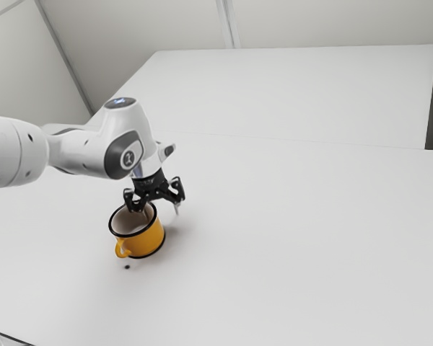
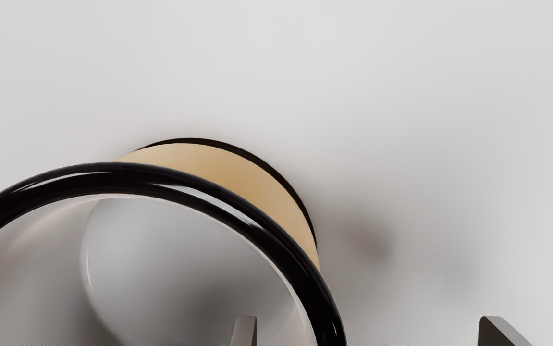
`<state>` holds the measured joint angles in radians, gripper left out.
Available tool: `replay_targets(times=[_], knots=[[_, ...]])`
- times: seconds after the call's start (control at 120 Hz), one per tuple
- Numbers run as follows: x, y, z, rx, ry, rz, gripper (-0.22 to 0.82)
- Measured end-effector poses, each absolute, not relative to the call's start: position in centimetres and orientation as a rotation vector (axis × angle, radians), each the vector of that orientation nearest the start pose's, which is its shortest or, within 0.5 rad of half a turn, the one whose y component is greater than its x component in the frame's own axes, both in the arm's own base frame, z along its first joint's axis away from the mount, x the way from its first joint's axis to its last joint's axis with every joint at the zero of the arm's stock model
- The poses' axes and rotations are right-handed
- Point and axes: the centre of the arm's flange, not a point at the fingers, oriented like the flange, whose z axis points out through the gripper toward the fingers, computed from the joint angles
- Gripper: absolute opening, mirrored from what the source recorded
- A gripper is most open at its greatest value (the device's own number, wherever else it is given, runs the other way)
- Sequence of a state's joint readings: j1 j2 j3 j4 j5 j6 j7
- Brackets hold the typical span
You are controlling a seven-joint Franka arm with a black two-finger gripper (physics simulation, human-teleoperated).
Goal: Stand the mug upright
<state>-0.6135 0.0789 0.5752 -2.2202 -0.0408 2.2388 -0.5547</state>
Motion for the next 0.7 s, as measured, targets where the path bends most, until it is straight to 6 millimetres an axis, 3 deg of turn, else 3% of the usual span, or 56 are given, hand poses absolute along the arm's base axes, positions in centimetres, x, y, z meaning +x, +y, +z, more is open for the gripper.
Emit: replay_targets(times=[0.267,0.558,0.7], knots=[[52.1,-2.1,37.6,-3.055,-0.841,0.123,0.57],[52.9,-0.6,43.7,-3.112,-0.747,0.088,0.60],[53.4,-0.2,47.7,-3.120,-0.587,-0.003,0.60]])
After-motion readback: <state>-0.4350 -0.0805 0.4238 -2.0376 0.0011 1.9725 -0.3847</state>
